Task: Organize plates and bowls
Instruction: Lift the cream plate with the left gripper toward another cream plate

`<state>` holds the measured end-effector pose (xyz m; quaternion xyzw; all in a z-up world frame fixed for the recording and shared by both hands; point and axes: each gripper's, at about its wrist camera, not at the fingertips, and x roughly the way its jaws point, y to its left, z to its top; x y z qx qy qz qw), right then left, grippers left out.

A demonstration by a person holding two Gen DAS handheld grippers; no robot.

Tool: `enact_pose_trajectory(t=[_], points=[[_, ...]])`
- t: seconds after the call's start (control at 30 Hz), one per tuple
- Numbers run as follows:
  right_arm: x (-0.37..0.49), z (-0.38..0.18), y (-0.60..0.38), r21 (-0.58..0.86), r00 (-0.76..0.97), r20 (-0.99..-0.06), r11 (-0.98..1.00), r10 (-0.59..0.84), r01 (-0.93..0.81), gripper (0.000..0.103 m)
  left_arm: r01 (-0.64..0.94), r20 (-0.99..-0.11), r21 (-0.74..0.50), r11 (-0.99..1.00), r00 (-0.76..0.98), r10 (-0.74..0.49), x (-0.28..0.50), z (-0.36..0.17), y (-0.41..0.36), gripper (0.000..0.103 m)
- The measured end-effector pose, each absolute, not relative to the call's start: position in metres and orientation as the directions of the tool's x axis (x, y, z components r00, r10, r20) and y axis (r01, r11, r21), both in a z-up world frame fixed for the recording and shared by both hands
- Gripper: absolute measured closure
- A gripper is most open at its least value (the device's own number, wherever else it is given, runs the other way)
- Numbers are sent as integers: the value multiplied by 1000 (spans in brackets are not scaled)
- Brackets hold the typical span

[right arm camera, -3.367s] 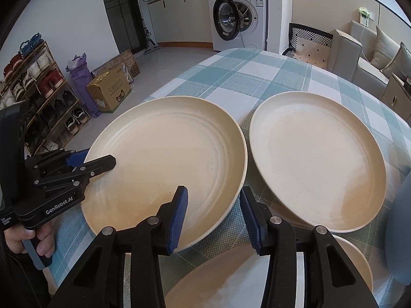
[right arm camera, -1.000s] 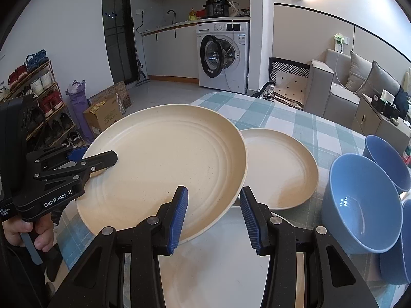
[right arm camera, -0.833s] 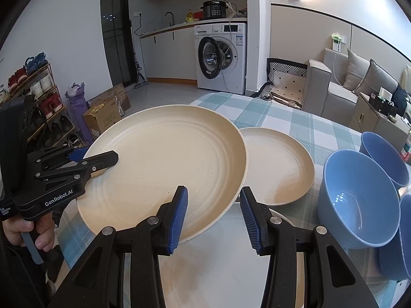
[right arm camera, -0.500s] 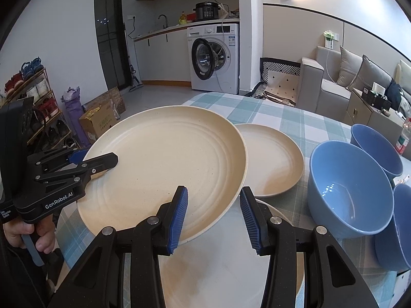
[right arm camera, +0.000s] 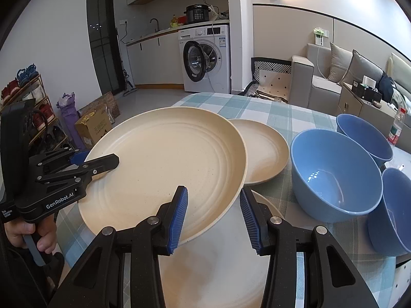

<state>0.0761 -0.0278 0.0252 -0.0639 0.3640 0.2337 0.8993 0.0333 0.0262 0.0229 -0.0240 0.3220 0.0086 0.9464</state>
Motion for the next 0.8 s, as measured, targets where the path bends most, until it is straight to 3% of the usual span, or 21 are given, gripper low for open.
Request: enact_pose_trajectory(t=[0.8], points=[[63,12,-63,61,643,-692,914,328,-401,59,38,-632,-30,999,773,-49,39,10,-8,73]])
